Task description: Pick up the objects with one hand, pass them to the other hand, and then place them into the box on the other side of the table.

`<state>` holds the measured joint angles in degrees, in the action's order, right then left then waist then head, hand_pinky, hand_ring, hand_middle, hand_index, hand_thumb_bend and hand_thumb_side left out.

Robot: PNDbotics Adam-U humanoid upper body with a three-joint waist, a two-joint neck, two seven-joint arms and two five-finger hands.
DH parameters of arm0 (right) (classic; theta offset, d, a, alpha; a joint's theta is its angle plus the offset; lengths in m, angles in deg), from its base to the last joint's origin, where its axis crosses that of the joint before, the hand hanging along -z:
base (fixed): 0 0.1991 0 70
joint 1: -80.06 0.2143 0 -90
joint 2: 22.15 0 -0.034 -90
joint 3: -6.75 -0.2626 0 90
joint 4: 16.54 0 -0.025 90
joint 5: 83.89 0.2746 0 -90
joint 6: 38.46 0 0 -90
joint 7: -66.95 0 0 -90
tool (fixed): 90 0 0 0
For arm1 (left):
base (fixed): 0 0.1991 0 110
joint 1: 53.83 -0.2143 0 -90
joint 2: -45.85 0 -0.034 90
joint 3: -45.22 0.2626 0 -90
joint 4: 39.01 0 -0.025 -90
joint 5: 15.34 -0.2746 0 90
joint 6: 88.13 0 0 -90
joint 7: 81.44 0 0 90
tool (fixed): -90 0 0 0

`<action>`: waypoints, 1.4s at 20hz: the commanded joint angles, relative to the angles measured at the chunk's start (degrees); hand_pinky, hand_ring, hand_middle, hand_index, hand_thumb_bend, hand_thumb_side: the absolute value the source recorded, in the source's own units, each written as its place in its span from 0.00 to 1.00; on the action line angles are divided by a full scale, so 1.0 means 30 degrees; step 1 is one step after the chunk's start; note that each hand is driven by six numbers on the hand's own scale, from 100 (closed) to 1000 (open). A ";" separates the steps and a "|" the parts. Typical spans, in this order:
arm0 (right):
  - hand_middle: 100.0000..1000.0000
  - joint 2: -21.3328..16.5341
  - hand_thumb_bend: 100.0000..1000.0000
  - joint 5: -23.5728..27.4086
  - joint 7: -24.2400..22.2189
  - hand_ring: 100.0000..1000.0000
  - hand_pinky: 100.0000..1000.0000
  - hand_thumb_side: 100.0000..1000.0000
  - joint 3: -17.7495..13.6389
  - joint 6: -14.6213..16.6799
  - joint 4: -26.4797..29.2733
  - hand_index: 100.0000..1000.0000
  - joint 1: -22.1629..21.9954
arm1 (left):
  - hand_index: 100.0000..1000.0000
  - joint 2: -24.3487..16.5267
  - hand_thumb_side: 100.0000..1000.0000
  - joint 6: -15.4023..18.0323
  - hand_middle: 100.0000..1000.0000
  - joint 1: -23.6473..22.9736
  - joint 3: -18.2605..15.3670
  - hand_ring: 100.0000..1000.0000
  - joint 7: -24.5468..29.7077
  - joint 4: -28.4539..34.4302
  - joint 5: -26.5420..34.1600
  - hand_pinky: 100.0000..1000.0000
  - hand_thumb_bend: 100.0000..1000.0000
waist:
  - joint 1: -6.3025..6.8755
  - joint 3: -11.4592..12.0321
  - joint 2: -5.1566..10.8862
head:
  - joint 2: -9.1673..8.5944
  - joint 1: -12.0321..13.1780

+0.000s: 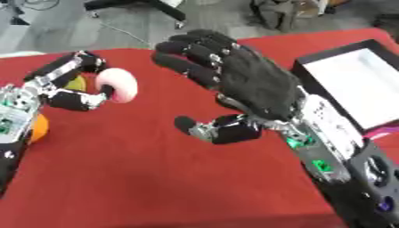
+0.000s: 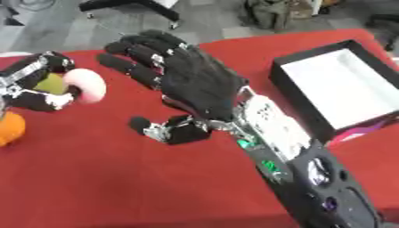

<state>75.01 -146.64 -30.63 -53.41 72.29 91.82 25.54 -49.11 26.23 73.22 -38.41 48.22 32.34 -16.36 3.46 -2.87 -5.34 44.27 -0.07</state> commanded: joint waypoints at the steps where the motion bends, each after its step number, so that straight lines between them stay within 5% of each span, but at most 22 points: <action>1: 0.88 -0.0118 0.22 0.0136 -0.0254 0.88 0.89 0.27 0.0044 0.0159 0.0297 1.00 0.0425 | 0.55 -0.0004 0.11 0.3078 0.34 0.0670 0.0627 0.36 0.4063 0.0819 0.1020 0.55 0.00 | -0.0011 -0.0032 0.0305 | -0.0050 0.0110; 16: 0.81 0.0064 0.13 0.0285 -0.0343 0.81 0.85 0.17 0.0190 0.0152 -0.0072 0.96 0.0366 | 0.55 0.1261 0.12 0.1196 0.34 0.1351 0.3181 0.36 0.4102 0.2699 0.3180 0.56 0.00 | 0.0007 -0.0181 0.0282 | -0.0050 0.0217; 28: 0.74 0.0110 0.05 -0.0091 -0.0744 0.73 0.81 0.00 0.0134 0.0078 -0.0691 0.90 -0.0041 | 0.55 0.1212 0.12 0.0214 0.33 0.1269 0.3414 0.36 0.4102 0.3917 0.4322 0.56 0.00 | 0.0038 -0.0224 0.0288 | -0.0050 0.0204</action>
<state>75.10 -146.61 -32.67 -52.63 72.63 89.43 24.81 -44.76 20.52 76.00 -27.74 53.93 42.43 -4.12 3.65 -3.56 -5.34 44.27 0.44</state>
